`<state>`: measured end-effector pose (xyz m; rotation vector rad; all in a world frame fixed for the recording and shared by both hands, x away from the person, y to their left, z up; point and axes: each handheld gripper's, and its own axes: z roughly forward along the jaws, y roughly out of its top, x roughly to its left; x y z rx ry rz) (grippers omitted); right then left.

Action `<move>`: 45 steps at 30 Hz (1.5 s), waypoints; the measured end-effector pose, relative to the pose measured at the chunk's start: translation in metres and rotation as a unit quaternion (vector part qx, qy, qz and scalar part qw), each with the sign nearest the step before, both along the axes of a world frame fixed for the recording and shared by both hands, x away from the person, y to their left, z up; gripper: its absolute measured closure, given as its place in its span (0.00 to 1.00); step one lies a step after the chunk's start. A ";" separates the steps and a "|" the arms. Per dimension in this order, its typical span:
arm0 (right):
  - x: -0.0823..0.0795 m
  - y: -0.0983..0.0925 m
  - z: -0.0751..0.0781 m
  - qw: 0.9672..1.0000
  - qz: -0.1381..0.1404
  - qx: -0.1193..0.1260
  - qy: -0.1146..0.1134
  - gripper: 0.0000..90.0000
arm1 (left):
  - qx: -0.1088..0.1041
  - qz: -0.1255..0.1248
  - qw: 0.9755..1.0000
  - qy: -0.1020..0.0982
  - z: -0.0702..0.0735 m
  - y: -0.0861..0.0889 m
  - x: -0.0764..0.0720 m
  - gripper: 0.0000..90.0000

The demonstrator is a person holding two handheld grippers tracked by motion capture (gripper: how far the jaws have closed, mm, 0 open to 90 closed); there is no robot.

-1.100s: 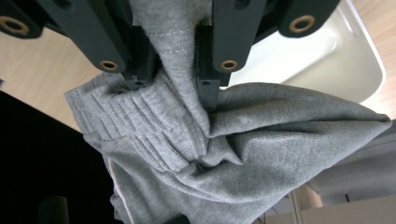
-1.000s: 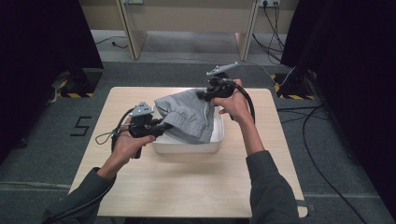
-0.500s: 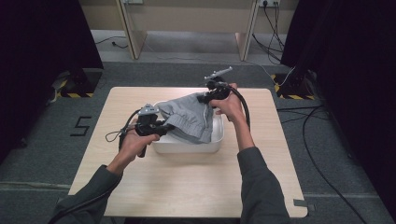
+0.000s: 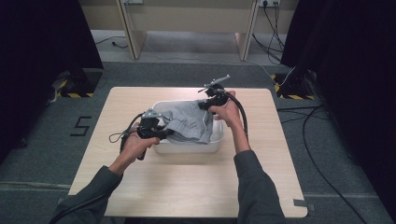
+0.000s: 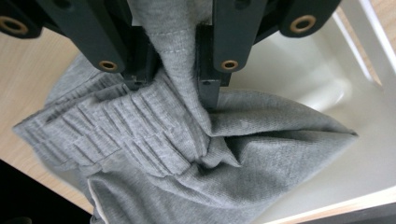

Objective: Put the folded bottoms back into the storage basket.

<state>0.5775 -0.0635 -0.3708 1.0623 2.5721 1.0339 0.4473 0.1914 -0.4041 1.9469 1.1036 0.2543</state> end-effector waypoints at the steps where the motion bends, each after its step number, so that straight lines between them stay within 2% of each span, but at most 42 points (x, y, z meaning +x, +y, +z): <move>1: 0.001 0.001 -0.002 1.000 -0.004 -0.003 0.001 0.78 | 0.002 0.002 1.000 0.001 -0.001 0.000 0.001 0.81; 12: 0.010 0.007 -0.020 1.000 -0.018 -0.022 0.012 0.78 | 0.020 0.011 1.000 0.020 -0.012 0.001 0.007 0.80; 22: 0.011 0.013 -0.031 0.999 -0.020 -0.035 0.024 0.77 | 0.032 0.002 0.999 0.037 -0.016 0.007 0.007 0.76; 24: 0.011 0.013 -0.035 0.999 -0.022 -0.039 0.030 0.75 | 0.038 -0.003 0.998 0.042 -0.017 0.008 0.007 0.74; 26: 0.010 0.015 -0.039 0.998 -0.018 -0.057 0.025 0.72 | 0.040 0.000 0.998 0.042 -0.018 0.009 0.006 0.72; 29: 0.009 0.020 -0.044 0.996 -0.020 -0.078 0.030 0.57 | 0.031 0.006 0.999 0.040 -0.018 0.012 0.005 0.68; 30: 0.009 0.020 -0.044 0.996 -0.028 -0.085 0.028 0.55 | 0.030 0.006 0.999 0.037 -0.015 0.013 0.004 0.67; 31: 0.008 0.020 -0.043 0.996 -0.039 -0.083 0.019 0.53 | 0.028 0.008 0.999 0.033 -0.013 0.015 0.003 0.64; 33: 0.007 0.017 -0.037 0.996 -0.045 -0.080 0.012 0.49 | 0.026 0.015 0.999 0.021 -0.008 0.017 0.001 0.62; 36: 0.003 0.012 -0.025 0.995 -0.056 -0.086 -0.002 0.47 | 0.025 0.018 0.999 0.015 -0.004 0.018 0.002 0.60; 40: -0.002 0.007 -0.016 0.994 -0.049 -0.098 -0.019 0.48 | 0.024 0.019 0.999 0.010 -0.003 0.016 0.002 0.59; 45: -0.005 0.004 -0.013 0.994 -0.044 -0.101 -0.022 0.46 | 0.016 0.018 1.000 -0.001 0.002 0.013 -0.002 0.54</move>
